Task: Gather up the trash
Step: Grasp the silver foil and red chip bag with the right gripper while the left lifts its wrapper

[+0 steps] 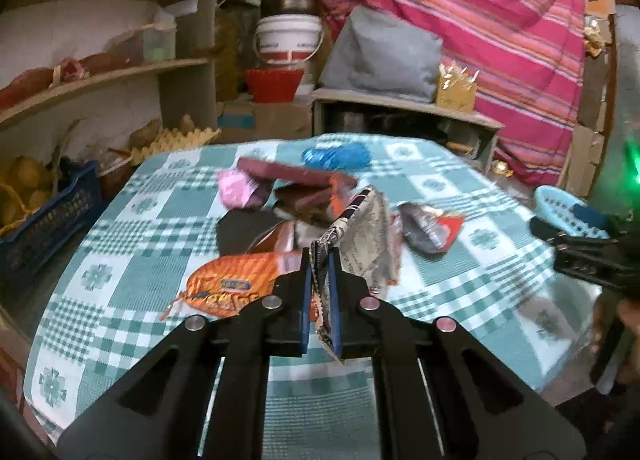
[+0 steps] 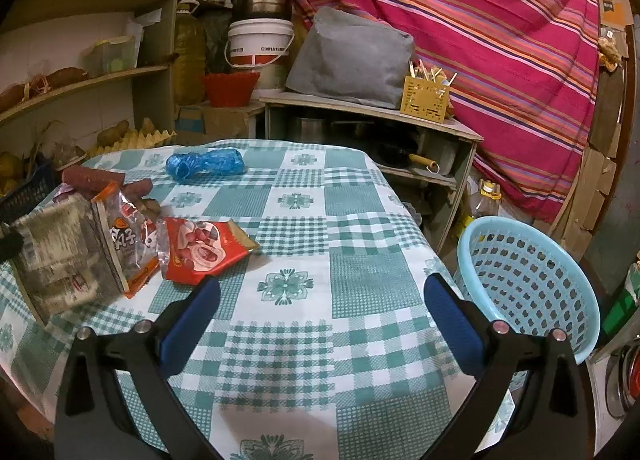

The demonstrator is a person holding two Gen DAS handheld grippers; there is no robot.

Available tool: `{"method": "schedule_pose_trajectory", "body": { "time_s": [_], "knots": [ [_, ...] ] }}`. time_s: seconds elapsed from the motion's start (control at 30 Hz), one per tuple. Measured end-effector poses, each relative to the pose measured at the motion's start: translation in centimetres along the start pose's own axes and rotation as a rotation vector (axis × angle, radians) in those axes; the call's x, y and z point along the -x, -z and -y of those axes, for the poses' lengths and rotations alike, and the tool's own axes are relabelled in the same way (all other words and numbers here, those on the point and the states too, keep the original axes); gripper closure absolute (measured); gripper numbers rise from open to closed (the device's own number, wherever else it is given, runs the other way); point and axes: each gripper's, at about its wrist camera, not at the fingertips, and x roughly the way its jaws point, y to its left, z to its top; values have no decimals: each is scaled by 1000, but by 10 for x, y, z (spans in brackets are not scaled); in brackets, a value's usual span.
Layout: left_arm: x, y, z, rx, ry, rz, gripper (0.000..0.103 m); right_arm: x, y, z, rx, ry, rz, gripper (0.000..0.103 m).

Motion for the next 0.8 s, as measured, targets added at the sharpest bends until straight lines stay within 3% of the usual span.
{"method": "schedule_pose_trajectory", "body": {
  "time_s": [0.17,0.4,0.63,0.8],
  "knots": [
    [16,-20,3,-8,32,69,99,0,-3,1,-6,1,10,4],
    [7,-36,-21,46,-21,77,100,-3,-3,-10,21,-15,4,4],
    [-2,-30,-34,70,-44,47,100,-25,-3,-45,110,-58,-65,4],
    [4,-33,-36,84,-26,71,100,-47,-2,-79,204,-71,-133,4]
  ]
}}
